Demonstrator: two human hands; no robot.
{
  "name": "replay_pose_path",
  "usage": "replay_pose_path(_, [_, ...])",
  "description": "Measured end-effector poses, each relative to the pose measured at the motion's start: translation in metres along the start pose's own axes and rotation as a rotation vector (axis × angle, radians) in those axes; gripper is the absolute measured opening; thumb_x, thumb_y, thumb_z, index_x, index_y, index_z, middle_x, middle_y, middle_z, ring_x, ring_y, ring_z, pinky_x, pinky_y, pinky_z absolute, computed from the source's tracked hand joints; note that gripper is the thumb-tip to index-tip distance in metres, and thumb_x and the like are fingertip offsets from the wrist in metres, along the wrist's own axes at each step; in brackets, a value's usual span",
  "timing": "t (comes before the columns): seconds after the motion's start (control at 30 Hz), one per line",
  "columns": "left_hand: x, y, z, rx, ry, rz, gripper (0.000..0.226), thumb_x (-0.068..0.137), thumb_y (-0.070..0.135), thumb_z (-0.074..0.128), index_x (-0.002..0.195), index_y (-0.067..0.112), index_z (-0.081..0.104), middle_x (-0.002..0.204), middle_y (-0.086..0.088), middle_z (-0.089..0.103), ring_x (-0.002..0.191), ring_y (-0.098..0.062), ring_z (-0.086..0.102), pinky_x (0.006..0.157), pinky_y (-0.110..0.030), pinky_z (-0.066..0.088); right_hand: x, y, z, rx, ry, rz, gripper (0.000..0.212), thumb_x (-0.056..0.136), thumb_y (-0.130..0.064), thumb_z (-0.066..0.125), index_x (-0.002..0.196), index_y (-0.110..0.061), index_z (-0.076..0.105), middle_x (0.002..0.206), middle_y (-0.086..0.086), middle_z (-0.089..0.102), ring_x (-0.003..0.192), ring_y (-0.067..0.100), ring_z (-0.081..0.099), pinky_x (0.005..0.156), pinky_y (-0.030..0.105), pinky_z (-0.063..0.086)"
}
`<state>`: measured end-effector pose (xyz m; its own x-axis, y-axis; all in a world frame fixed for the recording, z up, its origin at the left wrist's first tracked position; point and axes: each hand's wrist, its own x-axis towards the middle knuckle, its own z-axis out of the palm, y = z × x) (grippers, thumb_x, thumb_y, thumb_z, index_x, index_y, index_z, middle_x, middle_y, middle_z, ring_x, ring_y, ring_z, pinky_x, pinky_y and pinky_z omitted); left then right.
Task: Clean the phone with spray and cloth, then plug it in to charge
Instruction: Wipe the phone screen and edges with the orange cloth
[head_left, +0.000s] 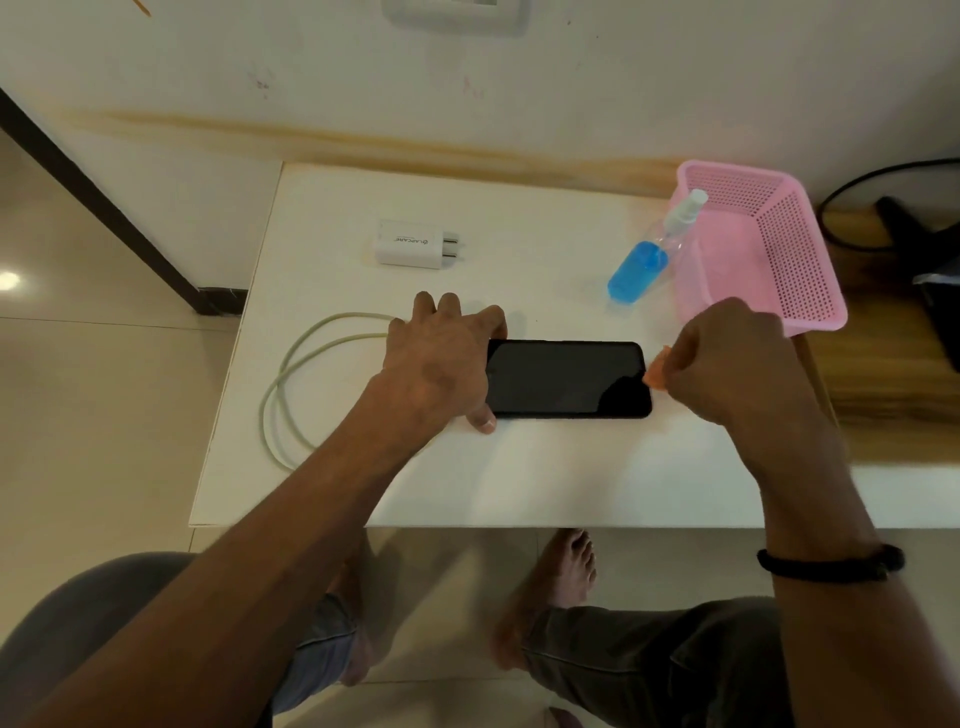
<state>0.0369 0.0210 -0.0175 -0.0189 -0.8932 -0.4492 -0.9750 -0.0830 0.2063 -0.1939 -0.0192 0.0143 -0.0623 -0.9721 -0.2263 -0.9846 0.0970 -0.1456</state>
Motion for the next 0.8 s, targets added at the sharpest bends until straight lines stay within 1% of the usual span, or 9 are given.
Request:
replay_pose_path(0.07, [0.0, 0.0, 0.0, -0.013, -0.001, -0.002, 0.095, 0.061, 0.05, 0.094, 0.14, 0.036, 0.044, 0.13, -0.004, 0.048, 0.129, -0.028, 0.04, 0.095, -0.043, 0.042, -0.008, -0.015, -0.001, 0.147, 0.084, -0.211, 0.003, 0.082, -0.009, 0.075, 0.082, -0.011, 0.073, 0.079, 0.002, 0.07, 0.071, 0.014, 0.066, 0.066, 0.016, 0.048])
replay_pose_path(0.1, [0.0, -0.001, 0.001, -0.022, -0.002, -0.006, 0.095, 0.06, 0.05, 0.094, 0.139, 0.035, 0.044, 0.13, -0.003, 0.047, 0.129, -0.028, 0.039, 0.095, -0.042, 0.041, -0.012, -0.026, 0.001, 0.217, 0.077, -0.313, 0.008, 0.081, -0.004, 0.072, 0.081, -0.01, 0.075, 0.081, 0.002, 0.072, 0.074, 0.013, 0.066, 0.066, 0.011, 0.045])
replay_pose_path(0.13, [-0.001, -0.002, 0.001, -0.029, -0.003, -0.012, 0.095, 0.06, 0.049, 0.094, 0.139, 0.034, 0.044, 0.129, -0.003, 0.047, 0.128, -0.027, 0.039, 0.093, -0.041, 0.04, -0.016, -0.037, 0.004, 0.28, 0.051, -0.419, 0.013, 0.079, 0.002, 0.069, 0.082, -0.009, 0.076, 0.085, 0.004, 0.073, 0.079, 0.015, 0.067, 0.068, 0.011, 0.046])
replay_pose_path(0.2, [-0.001, -0.003, 0.001, -0.029, -0.002, -0.024, 0.096, 0.059, 0.05, 0.095, 0.138, 0.03, 0.044, 0.129, -0.004, 0.047, 0.128, -0.027, 0.039, 0.093, -0.04, 0.04, -0.02, -0.057, 0.014, 0.332, 0.015, -0.584, 0.021, 0.076, 0.009, 0.065, 0.081, -0.008, 0.076, 0.089, 0.006, 0.071, 0.083, 0.018, 0.065, 0.077, 0.021, 0.051])
replay_pose_path(0.27, [-0.001, -0.003, 0.001, -0.01, 0.002, -0.033, 0.097, 0.059, 0.053, 0.094, 0.137, 0.027, 0.043, 0.128, -0.004, 0.048, 0.127, -0.027, 0.039, 0.093, -0.041, 0.043, -0.018, -0.074, 0.027, 0.253, -0.03, -0.661, 0.026, 0.079, 0.006, 0.065, 0.081, -0.018, 0.076, 0.09, 0.001, 0.067, 0.083, 0.016, 0.062, 0.077, 0.025, 0.049])
replay_pose_path(0.37, [-0.001, -0.003, 0.002, -0.01, 0.014, -0.035, 0.098, 0.058, 0.053, 0.094, 0.136, 0.026, 0.042, 0.126, -0.004, 0.049, 0.125, -0.027, 0.041, 0.089, -0.04, 0.042, -0.016, -0.09, 0.044, 0.043, -0.144, -0.704, 0.02, 0.087, -0.008, 0.07, 0.083, -0.028, 0.067, 0.09, -0.006, 0.053, 0.084, 0.014, 0.052, 0.071, 0.023, 0.037])
replay_pose_path(0.47, [0.0, -0.004, 0.004, -0.017, 0.029, -0.024, 0.099, 0.058, 0.053, 0.094, 0.138, 0.028, 0.042, 0.125, -0.004, 0.049, 0.124, -0.027, 0.041, 0.088, -0.039, 0.042, -0.017, -0.092, 0.053, 0.016, -0.152, -0.694, 0.008, 0.089, -0.014, 0.071, 0.091, -0.021, 0.069, 0.096, -0.004, 0.049, 0.087, 0.013, 0.043, 0.073, 0.026, 0.037])
replay_pose_path(0.63, [0.0, -0.005, 0.005, -0.027, 0.035, -0.011, 0.1, 0.055, 0.062, 0.091, 0.137, 0.029, 0.043, 0.125, -0.002, 0.05, 0.124, -0.027, 0.042, 0.086, -0.037, 0.039, -0.018, -0.092, 0.05, 0.038, -0.182, -0.652, 0.011, 0.09, -0.015, 0.072, 0.101, -0.015, 0.072, 0.104, -0.001, 0.052, 0.091, 0.015, 0.049, 0.078, 0.026, 0.04])
replay_pose_path(0.8, [0.0, -0.003, 0.003, -0.022, 0.042, -0.015, 0.099, 0.056, 0.066, 0.089, 0.137, 0.03, 0.045, 0.124, -0.003, 0.05, 0.126, -0.027, 0.042, 0.09, -0.039, 0.041, -0.011, -0.086, 0.052, 0.0, -0.156, -0.626, 0.019, 0.089, -0.013, 0.074, 0.106, -0.02, 0.077, 0.105, 0.001, 0.062, 0.088, 0.018, 0.059, 0.077, 0.027, 0.049])
